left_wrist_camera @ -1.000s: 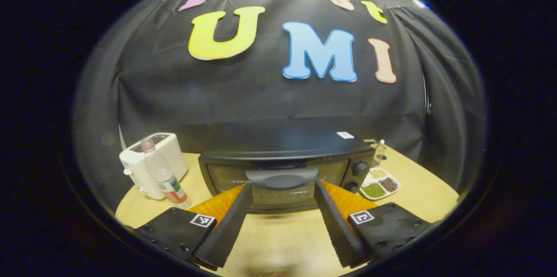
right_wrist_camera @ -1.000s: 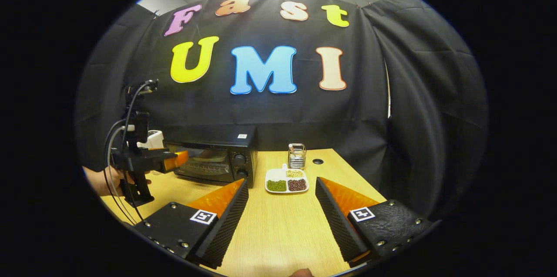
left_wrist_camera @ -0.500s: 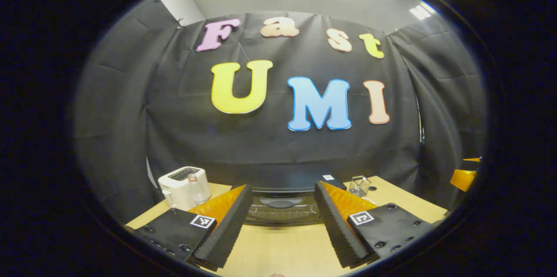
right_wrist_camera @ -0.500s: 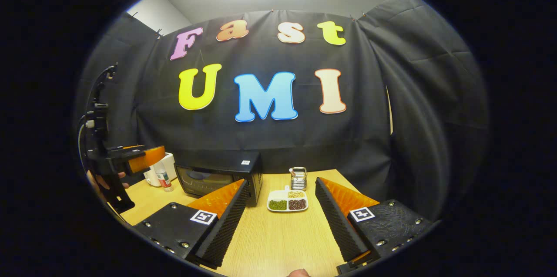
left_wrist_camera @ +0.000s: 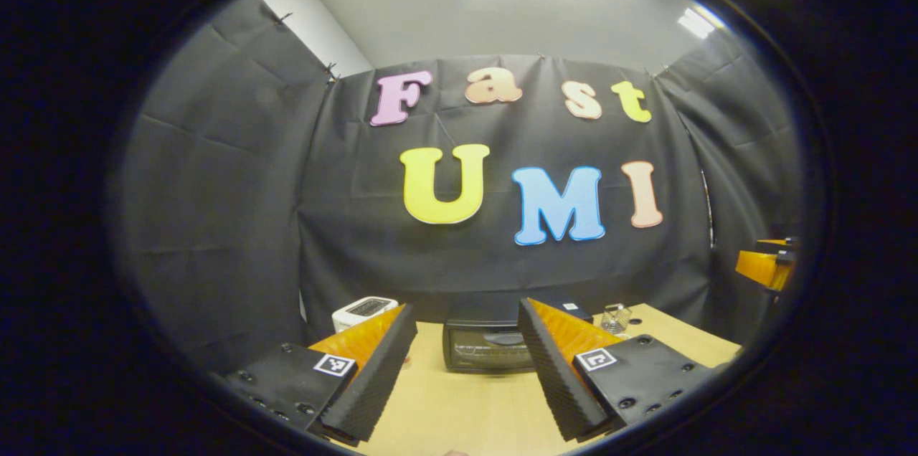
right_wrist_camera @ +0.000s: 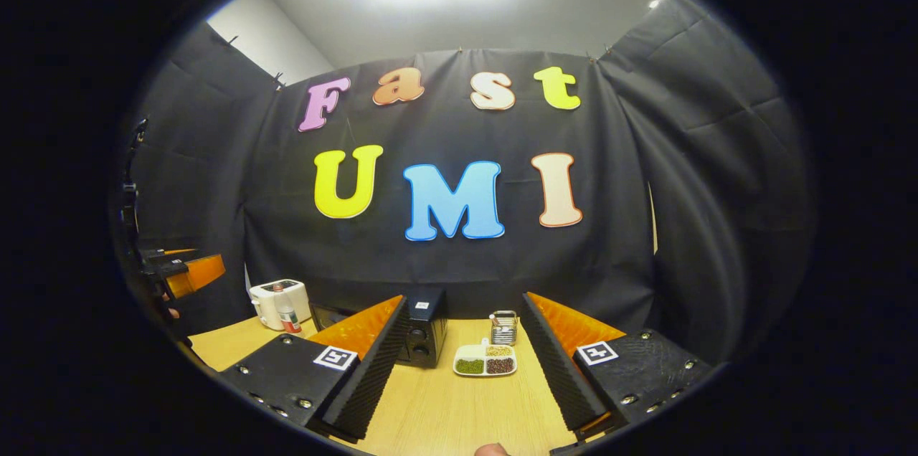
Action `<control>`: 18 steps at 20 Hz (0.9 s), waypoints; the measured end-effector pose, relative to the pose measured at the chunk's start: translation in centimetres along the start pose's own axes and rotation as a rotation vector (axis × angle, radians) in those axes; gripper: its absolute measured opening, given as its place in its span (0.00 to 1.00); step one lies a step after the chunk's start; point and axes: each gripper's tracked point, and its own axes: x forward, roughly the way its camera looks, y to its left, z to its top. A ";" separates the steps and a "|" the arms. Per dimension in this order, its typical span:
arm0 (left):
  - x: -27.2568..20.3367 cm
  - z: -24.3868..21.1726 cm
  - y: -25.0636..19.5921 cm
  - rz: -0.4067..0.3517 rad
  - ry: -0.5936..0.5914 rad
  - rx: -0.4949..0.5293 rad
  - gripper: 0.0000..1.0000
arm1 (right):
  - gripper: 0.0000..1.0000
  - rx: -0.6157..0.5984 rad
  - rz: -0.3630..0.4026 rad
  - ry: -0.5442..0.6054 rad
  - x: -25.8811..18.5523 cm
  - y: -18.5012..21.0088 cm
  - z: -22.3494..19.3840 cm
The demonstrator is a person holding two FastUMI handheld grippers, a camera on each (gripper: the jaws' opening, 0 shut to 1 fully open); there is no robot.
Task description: Open the electric oven with the left hand, put the food in, and close the electric oven.
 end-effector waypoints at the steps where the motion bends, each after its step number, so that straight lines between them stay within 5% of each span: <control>1: -0.4 0.1 0.5 -0.003 0.006 -0.008 1.00 | 0.96 -0.001 -0.006 0.004 -0.4 0.5 0.0; 18: -4.2 0.2 6.2 0.010 0.000 0.006 1.00 | 0.96 -0.016 -0.066 0.000 -5.0 2.7 1.2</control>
